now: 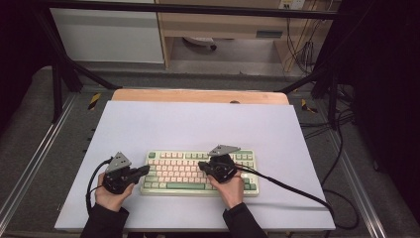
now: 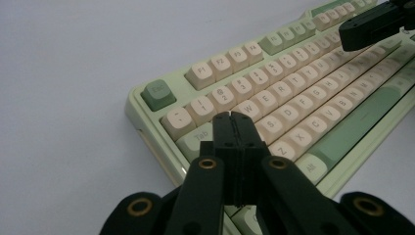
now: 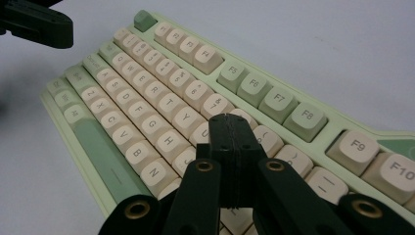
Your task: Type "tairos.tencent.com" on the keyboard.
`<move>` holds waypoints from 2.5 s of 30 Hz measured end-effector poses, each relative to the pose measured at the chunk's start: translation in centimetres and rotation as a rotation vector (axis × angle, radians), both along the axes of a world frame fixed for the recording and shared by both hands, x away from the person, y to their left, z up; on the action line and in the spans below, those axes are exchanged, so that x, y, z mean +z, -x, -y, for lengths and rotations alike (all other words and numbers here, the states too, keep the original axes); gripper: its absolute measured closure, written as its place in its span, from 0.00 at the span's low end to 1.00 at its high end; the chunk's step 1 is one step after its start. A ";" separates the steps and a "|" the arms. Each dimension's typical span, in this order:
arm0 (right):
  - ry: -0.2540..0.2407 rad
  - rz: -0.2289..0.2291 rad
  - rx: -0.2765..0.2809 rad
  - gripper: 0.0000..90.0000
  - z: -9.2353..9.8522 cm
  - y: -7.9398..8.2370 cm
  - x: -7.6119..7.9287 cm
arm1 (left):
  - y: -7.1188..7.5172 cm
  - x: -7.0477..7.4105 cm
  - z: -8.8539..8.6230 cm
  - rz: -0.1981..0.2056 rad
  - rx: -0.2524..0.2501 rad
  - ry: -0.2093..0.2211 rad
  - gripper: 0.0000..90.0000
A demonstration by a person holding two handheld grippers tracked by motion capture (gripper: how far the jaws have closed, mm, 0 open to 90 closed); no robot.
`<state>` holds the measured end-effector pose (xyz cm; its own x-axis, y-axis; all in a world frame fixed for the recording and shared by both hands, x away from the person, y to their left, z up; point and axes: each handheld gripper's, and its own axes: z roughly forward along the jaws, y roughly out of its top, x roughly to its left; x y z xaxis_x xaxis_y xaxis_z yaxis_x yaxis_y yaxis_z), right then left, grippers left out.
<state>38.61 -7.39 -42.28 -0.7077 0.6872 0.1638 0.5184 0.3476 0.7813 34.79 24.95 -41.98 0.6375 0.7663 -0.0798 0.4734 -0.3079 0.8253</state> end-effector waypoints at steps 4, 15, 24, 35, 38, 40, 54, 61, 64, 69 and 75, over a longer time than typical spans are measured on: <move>0.007 -0.004 0.001 1.00 -0.5 -0.2 -0.3 | 0.0 0.0 0.0 0.001 -0.001 0.000 1.00; 0.037 -0.002 0.008 1.00 -0.8 -0.3 -0.9 | 0.0 0.0 0.0 0.001 0.000 -0.001 1.00; 0.038 0.009 0.019 1.00 -0.7 -0.2 -0.8 | 0.1 0.0 0.0 0.004 -0.001 -0.001 1.00; 0.038 0.058 0.027 1.00 0.4 0.5 1.0 | 0.2 0.3 0.4 0.010 -0.007 0.002 1.00; 0.021 0.057 0.030 1.00 1.0 0.6 1.3 | 0.2 0.3 0.5 0.010 -0.011 0.000 1.00; 0.020 0.053 0.029 1.00 1.3 0.6 1.3 | 0.3 0.3 0.8 0.010 -0.008 0.001 1.00; 0.017 0.051 0.019 1.00 3.3 1.6 1.4 | -0.1 0.7 2.5 0.014 -0.020 -0.015 1.00; 0.016 0.049 0.010 1.00 4.4 2.0 1.3 | -0.5 0.9 3.8 0.021 -0.031 -0.019 1.00; 0.013 0.050 0.008 1.00 4.6 2.2 1.3 | -0.8 0.9 4.5 0.020 -0.038 -0.028 1.00; 0.019 0.057 0.005 1.00 5.0 2.3 1.4 | -1.3 0.7 5.4 0.013 -0.043 -0.026 1.00; 0.014 0.054 0.003 1.00 5.4 2.5 1.3 | -1.8 0.6 6.5 0.010 -0.050 -0.036 1.00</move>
<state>36.10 -12.75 -40.98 -0.7175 0.6869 0.1154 0.4741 0.3604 0.8033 36.58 18.48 -41.41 0.6754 0.7360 -0.0458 0.4483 -0.3605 0.8180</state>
